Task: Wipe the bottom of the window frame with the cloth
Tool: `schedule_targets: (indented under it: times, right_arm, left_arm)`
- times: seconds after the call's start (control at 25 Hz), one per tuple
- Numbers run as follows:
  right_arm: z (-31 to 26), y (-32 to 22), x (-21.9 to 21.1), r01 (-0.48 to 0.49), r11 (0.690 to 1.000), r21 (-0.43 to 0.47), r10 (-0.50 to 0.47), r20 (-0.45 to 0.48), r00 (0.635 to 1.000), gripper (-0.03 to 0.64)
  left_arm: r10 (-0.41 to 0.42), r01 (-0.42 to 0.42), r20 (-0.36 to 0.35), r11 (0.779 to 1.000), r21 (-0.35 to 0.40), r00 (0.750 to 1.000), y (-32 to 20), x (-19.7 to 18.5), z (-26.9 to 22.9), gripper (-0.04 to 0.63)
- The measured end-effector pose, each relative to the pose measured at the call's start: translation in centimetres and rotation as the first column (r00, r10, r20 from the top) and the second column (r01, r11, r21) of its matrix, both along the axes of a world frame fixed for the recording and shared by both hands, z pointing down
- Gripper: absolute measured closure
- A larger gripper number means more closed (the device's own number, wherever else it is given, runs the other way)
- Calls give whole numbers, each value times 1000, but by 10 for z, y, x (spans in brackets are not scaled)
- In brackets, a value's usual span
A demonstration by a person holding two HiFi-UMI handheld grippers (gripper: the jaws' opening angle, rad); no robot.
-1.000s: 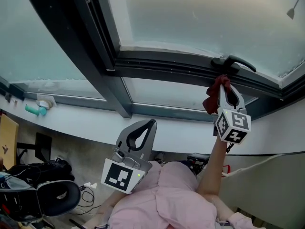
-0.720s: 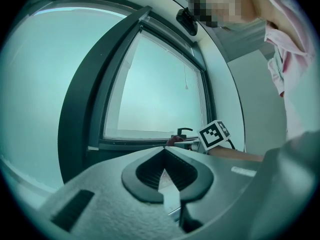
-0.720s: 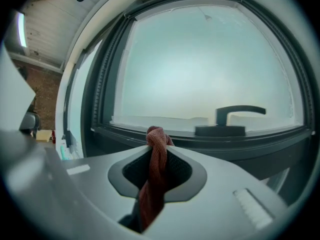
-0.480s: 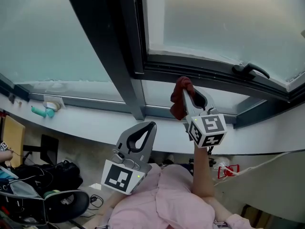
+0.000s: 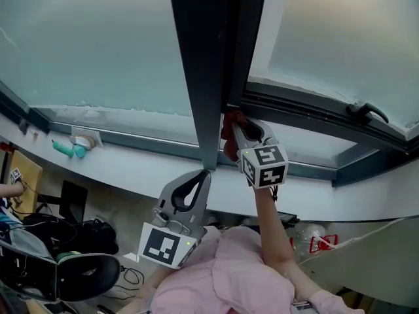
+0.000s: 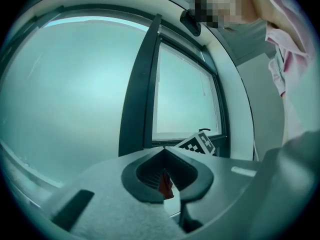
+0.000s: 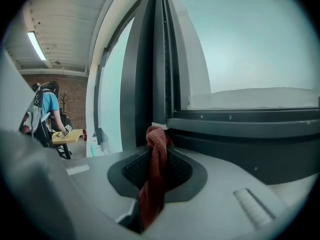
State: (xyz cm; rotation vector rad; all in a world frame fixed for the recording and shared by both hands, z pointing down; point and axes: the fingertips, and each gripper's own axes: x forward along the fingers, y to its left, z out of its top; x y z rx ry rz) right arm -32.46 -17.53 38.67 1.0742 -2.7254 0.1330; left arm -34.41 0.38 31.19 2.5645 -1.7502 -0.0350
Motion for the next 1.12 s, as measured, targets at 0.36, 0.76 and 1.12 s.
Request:
schedule_targets:
  times: [0.36,0.76,1.12]
  right_arm:
    - [3,-21,-25,-62,996,58,63,-13,998,558]
    - [3,-19,-21,-12,996,86,16,-39,999,560]
    - [3,-20,-7,-25,997,77,27,-34,999,560]
  left_arm:
    - [-33,33,-11,999,16,999,-1,-31,-4,597]
    - [-20,20,-3,1000,22,1000,-3,-21,-5,597]
    - [-28,28,5,999,18,1000,-4,-15,-6,597]
